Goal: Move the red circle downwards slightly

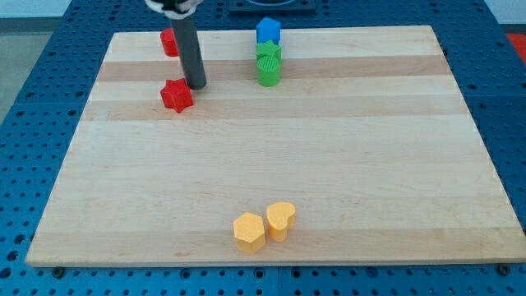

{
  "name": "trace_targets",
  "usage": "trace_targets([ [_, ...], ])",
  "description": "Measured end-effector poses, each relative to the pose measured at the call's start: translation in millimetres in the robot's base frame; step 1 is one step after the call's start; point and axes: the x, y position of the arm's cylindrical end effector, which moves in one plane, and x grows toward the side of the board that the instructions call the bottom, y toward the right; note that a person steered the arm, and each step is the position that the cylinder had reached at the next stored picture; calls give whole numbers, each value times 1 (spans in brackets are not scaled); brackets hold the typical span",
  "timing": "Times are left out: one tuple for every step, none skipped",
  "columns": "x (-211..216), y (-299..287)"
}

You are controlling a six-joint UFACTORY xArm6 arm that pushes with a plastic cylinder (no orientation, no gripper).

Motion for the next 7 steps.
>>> trace_targets([
  [50, -2],
  [37, -4],
  [-19, -4],
  [-61, 4],
  [-103, 20],
  [-154, 17],
  [-155, -14],
])
